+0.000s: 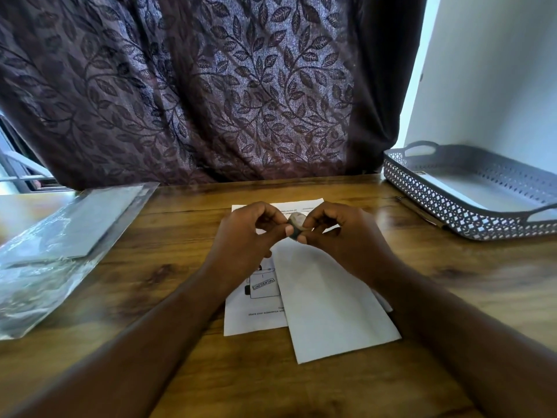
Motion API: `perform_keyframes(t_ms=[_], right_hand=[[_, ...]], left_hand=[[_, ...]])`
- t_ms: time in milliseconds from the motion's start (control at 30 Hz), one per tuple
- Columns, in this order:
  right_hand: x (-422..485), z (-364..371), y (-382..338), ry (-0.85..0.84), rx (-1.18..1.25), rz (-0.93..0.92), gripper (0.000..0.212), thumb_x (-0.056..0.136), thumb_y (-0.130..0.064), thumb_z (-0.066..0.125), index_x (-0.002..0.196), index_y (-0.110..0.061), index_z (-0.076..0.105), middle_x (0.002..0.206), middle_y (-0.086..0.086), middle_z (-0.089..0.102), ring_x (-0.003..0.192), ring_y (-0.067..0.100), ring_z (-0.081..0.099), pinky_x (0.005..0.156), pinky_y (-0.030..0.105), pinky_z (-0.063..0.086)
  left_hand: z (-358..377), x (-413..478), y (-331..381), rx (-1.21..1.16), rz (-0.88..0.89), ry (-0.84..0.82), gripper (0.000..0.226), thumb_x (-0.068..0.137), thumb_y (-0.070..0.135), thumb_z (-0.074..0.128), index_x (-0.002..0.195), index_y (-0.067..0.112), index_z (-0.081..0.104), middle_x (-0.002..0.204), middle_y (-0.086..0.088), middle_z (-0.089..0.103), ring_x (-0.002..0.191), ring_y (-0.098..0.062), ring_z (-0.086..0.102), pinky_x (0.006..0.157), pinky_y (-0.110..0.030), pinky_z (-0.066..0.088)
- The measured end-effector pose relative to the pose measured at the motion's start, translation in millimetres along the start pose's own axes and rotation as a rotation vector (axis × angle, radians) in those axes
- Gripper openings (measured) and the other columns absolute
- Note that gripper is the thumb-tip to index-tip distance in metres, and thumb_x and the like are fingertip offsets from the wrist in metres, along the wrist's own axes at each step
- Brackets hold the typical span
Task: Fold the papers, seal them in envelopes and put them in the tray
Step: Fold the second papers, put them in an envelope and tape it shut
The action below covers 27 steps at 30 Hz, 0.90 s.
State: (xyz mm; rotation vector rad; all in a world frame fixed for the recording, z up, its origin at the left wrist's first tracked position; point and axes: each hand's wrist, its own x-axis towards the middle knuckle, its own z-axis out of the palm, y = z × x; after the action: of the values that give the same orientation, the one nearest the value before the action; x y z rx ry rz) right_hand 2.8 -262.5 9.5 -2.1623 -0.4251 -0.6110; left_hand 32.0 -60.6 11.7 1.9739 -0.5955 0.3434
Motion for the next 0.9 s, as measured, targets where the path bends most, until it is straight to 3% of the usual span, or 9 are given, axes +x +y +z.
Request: perform_keyframes(t_ms=[133, 300, 500, 700, 800, 900], right_hand=[[2, -6, 6, -0.128, 0.039, -0.014, 0.027, 0.074, -0.009, 0.087, 0.093, -0.023, 0.073, 0.091, -0.013, 0.072, 0.086, 0.007, 0.070, 0.074, 0.025, 0.060], [3, -8, 9, -0.121, -0.044, -0.073, 0.031, 0.078, -0.004, 0.082, 0.090, -0.030, 0.071, 0.092, -0.015, 0.071, 0.085, 0.003, 0.067, 0.070, 0.014, 0.054], [3, -6, 11, -0.146, -0.025, -0.109, 0.018, 0.083, -0.005, 0.078, 0.092, -0.017, 0.070, 0.123, -0.005, 0.069, 0.110, 0.004, 0.063, 0.080, 0.013, 0.054], [5, -6, 12, -0.127, -0.042, -0.122, 0.017, 0.085, -0.003, 0.076, 0.094, -0.013, 0.067, 0.119, 0.002, 0.071, 0.109, 0.013, 0.065, 0.084, 0.024, 0.059], [6, -7, 17, -0.070, -0.050, -0.060, 0.019, 0.082, -0.007, 0.080, 0.089, -0.018, 0.066, 0.103, -0.003, 0.072, 0.096, 0.003, 0.065, 0.074, 0.017, 0.053], [10, -14, 27, 0.023, -0.133, 0.009, 0.024, 0.082, -0.017, 0.080, 0.098, -0.021, 0.063, 0.092, -0.013, 0.068, 0.083, -0.005, 0.063, 0.067, 0.020, 0.050]], left_hand=[[-2, 3, -4, -0.071, -0.038, -0.019, 0.011, 0.087, 0.021, 0.076, 0.084, 0.028, 0.068, 0.083, 0.017, 0.070, 0.083, -0.004, 0.067, 0.055, -0.026, 0.060], [-1, 4, -8, -0.083, -0.037, -0.069, 0.013, 0.090, 0.023, 0.074, 0.083, 0.032, 0.066, 0.087, 0.015, 0.070, 0.084, -0.010, 0.068, 0.056, -0.029, 0.060], [-2, 6, -8, -0.156, -0.061, -0.051, 0.017, 0.092, 0.027, 0.070, 0.081, 0.038, 0.064, 0.088, 0.008, 0.074, 0.083, -0.015, 0.073, 0.055, -0.026, 0.057], [-1, 7, -9, -0.136, -0.044, -0.045, 0.011, 0.093, 0.024, 0.069, 0.086, 0.029, 0.063, 0.088, 0.012, 0.073, 0.084, -0.013, 0.073, 0.053, -0.026, 0.056], [0, 7, -9, -0.151, -0.052, -0.042, 0.009, 0.093, 0.025, 0.068, 0.086, 0.027, 0.062, 0.091, 0.011, 0.074, 0.084, -0.013, 0.073, 0.054, -0.026, 0.056], [-2, 6, -11, -0.156, -0.063, -0.026, 0.008, 0.092, 0.030, 0.069, 0.086, 0.028, 0.063, 0.094, 0.009, 0.075, 0.083, -0.014, 0.073, 0.055, -0.026, 0.057]])
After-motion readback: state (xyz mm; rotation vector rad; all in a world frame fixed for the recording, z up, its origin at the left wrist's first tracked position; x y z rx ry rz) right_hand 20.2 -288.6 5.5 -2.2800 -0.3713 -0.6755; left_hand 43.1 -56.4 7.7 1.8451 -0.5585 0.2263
